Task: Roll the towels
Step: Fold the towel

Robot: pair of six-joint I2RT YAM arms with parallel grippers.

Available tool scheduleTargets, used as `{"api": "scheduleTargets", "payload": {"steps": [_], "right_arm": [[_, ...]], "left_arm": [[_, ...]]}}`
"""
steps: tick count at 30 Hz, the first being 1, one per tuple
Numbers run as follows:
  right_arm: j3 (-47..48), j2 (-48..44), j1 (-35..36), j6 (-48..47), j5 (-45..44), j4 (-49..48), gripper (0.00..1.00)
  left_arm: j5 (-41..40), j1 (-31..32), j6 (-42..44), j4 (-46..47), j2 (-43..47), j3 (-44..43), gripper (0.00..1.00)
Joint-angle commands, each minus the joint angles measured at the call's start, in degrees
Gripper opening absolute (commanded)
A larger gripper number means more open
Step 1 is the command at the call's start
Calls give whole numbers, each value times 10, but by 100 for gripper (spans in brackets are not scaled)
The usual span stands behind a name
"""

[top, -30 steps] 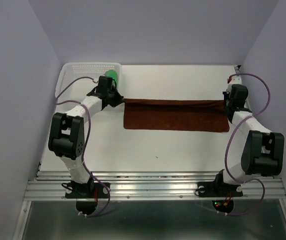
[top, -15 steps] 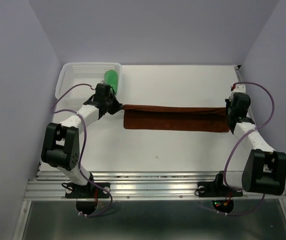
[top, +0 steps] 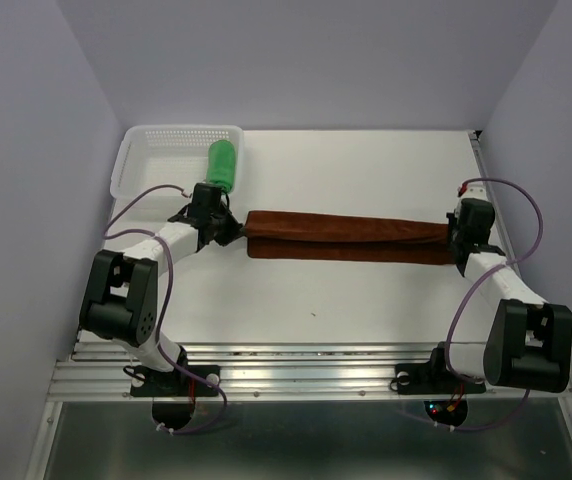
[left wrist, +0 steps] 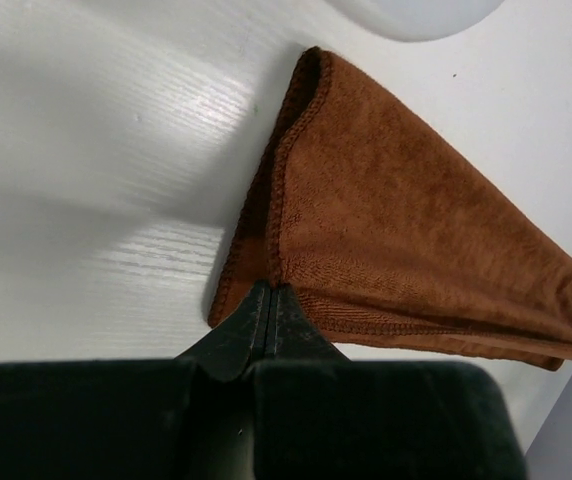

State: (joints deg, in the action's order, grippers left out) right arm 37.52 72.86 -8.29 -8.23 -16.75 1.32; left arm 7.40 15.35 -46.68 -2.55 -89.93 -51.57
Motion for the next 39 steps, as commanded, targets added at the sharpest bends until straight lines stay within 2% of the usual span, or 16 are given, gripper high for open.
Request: {"api": "scheduleTargets", "payload": {"steps": [1, 10, 13, 14, 15, 16, 18, 19, 21, 23, 27, 29, 34, 36, 38, 39], "right_arm": [[-7, 3, -8, 12, -16, -16, 4], [-24, 18, -8, 17, -28, 2, 10], [-24, 20, -8, 19, -26, 11, 20], [-25, 18, -8, 19, -23, 16, 32], [-25, 14, -8, 19, -22, 18, 40], [-27, 9, -8, 21, -25, 23, 47], [-30, -17, -8, 16, -33, 26, 66], [-31, -30, -8, 21, -46, 31, 73], [-30, -78, -8, 28, -44, 38, 100], [-32, -115, -8, 33, -21, 35, 100], [-29, -194, -8, 64, 5, 22, 100], [-22, -218, -8, 93, -10, 24, 100], [23, -219, -8, 209, -3, 64, 100], [38, -186, -8, 250, 61, 83, 100], [62, -152, -8, 243, 149, 107, 100], [69, -116, -8, 267, 154, 118, 100]], "left_arm": [[-12, 2, -6, 21, 23, 29, 0], [-12, 3, -5, 21, -7, 37, 0], [-14, 3, -5, 21, -6, 41, 0], [-16, 2, -4, 21, -6, 42, 5], [-16, 2, -4, 21, -5, 43, 8], [-17, 3, -3, 18, -4, 44, 24], [-22, 3, -3, -1, -3, 40, 39], [-23, 3, -3, -14, 2, 39, 52], [-28, 4, 2, -39, 17, 41, 59], [-47, 4, 2, -59, 31, 43, 73], [-68, 4, 3, -92, 72, 41, 85], [-64, 5, 1, -94, 97, 38, 96], [-68, 30, 0, -99, 134, 19, 99], [-66, 37, 10, -96, 124, 6, 99], [-63, 50, 14, -88, 113, -15, 99], [-56, 55, 18, -84, 105, -23, 99]]}}
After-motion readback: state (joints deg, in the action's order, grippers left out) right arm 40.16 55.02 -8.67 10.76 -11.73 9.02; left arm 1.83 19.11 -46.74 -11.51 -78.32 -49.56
